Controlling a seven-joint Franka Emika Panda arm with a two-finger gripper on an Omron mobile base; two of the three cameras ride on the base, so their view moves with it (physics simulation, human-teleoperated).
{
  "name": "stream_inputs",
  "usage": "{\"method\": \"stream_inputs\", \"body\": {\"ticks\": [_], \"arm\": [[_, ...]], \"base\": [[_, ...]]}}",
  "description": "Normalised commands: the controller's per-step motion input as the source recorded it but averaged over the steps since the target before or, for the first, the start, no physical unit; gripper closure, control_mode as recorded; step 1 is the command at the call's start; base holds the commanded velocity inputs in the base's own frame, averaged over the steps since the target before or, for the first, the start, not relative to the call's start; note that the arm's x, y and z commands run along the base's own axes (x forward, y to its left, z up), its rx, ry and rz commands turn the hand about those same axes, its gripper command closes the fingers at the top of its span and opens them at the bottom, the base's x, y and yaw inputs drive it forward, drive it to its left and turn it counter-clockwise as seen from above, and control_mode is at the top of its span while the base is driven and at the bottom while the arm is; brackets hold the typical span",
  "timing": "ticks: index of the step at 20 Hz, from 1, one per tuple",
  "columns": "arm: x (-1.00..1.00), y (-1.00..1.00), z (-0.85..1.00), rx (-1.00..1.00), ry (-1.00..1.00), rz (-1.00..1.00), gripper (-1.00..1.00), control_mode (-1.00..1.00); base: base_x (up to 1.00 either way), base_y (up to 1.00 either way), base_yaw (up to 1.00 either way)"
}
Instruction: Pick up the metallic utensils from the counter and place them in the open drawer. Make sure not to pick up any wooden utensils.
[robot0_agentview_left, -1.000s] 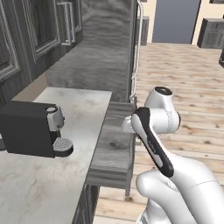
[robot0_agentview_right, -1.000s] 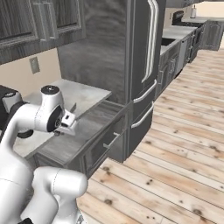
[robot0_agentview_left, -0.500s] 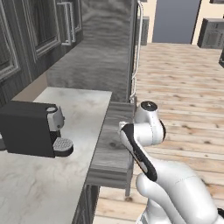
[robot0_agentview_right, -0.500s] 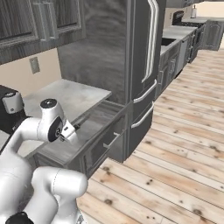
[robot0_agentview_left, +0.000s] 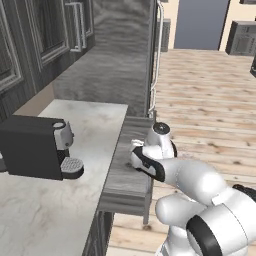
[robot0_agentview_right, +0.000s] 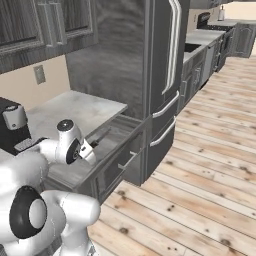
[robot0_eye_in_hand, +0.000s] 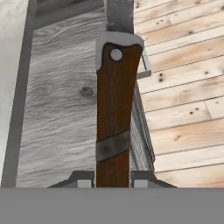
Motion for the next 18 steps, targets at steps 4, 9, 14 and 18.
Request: {"method": "stream_inputs", "body": {"ticks": [4,9,14,18], "arm": [[0.6,0.0,-0.26,-0.02,0.0,0.0,1.0,-1.0],[0.52,0.0,-0.31,-0.05,0.0,0.0,1.0,-1.0],[0.45,0.0,-0.36,-0.05,0.0,0.0,1.0,-1.0],[0.53,0.0,-0.33,-0.02,0.01,0.0,1.0,-1.0]], "base": [[0.0,0.0,0.0],[0.0,0.0,0.0],[0.0,0.0,0.0],[0.0,0.0,0.0]]}}
